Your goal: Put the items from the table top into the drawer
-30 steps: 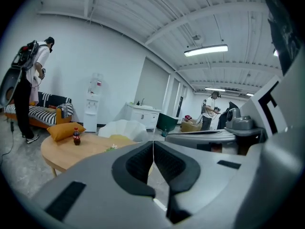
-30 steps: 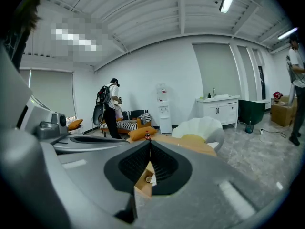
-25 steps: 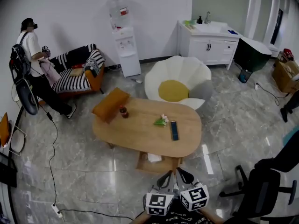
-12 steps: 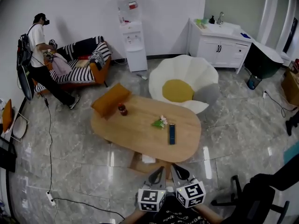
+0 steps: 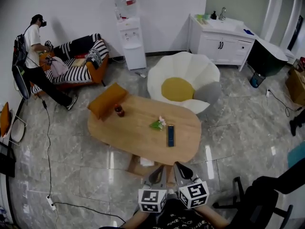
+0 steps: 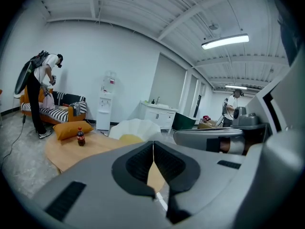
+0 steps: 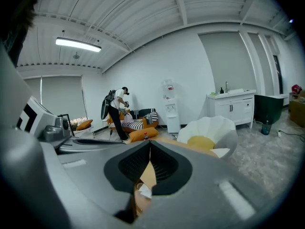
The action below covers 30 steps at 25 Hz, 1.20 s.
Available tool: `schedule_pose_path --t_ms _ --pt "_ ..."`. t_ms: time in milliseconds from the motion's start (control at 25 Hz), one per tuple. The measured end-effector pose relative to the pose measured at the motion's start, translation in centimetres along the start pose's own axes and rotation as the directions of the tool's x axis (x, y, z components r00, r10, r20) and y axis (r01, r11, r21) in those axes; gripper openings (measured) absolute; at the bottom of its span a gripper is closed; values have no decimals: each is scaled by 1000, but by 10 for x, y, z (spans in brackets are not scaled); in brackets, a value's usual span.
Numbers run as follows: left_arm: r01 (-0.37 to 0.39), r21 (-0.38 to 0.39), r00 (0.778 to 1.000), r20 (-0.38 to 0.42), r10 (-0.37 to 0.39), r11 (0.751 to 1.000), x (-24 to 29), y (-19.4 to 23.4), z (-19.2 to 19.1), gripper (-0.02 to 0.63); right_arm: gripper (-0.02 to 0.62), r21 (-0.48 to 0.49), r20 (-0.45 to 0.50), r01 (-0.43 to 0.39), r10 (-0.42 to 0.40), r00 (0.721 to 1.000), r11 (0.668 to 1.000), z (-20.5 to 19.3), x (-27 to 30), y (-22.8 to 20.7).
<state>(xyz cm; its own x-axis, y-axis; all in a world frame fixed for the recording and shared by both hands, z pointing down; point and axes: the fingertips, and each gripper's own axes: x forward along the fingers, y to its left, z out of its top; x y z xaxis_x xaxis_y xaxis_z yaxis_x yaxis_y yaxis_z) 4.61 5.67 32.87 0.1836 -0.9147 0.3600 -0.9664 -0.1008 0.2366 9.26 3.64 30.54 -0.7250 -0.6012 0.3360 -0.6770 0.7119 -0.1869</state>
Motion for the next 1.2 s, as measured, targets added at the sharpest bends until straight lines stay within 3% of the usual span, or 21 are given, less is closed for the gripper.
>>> schedule_pose_path --t_ms 360,560,760,920,1200 --pt "35 0 999 -17 -35 999 28 22 19 12 5 37 -33 45 -43 999 998 -1 33 -13" --pt "60 -3 996 -71 -60 998 50 38 20 12 6 59 -34 89 -87 996 994 2 55 -25" --pt "78 1 993 -83 -77 997 67 63 27 12 66 86 -34 116 -114 993 989 9 84 -29" --pt "99 3 991 -96 -98 995 88 72 31 12 170 129 -53 130 -124 991 983 8 104 -40" --pt "126 12 986 -115 -124 992 118 97 37 12 210 144 -93 189 -177 980 971 3 143 -57"
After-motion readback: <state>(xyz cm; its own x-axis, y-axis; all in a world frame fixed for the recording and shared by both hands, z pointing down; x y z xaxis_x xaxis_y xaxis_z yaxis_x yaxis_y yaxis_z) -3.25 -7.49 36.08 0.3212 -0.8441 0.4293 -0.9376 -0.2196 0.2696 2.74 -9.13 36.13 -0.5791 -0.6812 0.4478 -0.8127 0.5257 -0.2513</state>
